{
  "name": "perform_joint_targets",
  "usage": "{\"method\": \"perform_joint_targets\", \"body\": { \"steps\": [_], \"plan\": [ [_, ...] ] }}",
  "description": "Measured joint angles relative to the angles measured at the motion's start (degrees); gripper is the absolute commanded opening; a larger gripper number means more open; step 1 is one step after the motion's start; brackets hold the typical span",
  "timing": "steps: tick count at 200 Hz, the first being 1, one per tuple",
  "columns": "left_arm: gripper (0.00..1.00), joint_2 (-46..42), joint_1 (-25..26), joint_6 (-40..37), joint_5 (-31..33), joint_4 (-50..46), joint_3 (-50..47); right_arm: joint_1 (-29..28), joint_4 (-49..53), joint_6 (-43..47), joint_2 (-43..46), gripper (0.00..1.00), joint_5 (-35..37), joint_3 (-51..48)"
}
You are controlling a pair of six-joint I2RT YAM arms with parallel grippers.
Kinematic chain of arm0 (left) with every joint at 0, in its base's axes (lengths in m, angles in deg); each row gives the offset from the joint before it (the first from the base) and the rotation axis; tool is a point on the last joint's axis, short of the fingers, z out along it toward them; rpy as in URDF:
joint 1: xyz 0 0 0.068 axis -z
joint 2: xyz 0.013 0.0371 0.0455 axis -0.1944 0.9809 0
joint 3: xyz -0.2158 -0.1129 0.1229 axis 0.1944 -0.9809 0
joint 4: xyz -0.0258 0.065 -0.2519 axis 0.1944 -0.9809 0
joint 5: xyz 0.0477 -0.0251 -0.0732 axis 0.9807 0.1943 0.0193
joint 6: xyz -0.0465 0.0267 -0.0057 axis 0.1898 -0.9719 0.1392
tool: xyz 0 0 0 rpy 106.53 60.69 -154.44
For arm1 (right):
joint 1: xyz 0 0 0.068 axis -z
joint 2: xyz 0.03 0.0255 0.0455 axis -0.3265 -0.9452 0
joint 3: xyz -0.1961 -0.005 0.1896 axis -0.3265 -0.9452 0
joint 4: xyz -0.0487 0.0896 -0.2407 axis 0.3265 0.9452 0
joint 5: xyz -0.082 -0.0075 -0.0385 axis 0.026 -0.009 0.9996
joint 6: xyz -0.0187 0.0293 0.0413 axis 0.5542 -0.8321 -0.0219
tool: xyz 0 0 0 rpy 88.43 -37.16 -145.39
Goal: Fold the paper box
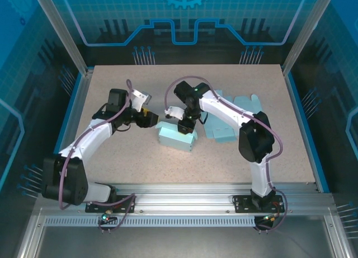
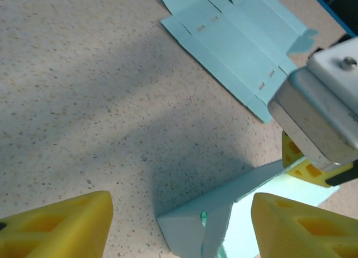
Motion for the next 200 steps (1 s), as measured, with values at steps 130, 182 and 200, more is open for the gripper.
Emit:
{"method": "perform_joint_targets", "body": {
  "steps": [130, 182, 200],
  "plan": [
    [0.21, 2.01, 4.31, -15.28, 4.39, -8.02, 1.57, -0.22, 0.66, -0.61, -0.85, 0.22, 0.11, 1.86],
    [0.08, 2.47, 5.18, -16.15, 6.32, -7.78, 1.57, -0.79, -0.46, -2.23, -0.61, 0.46, 2.54, 1.77],
    [0.04, 2.43, 5.57, -15.96, 7.02, -7.15, 1.57, -0.79, -2.25, -4.17, 0.70, 0.49, 4.55, 0.81]
  ]
}}
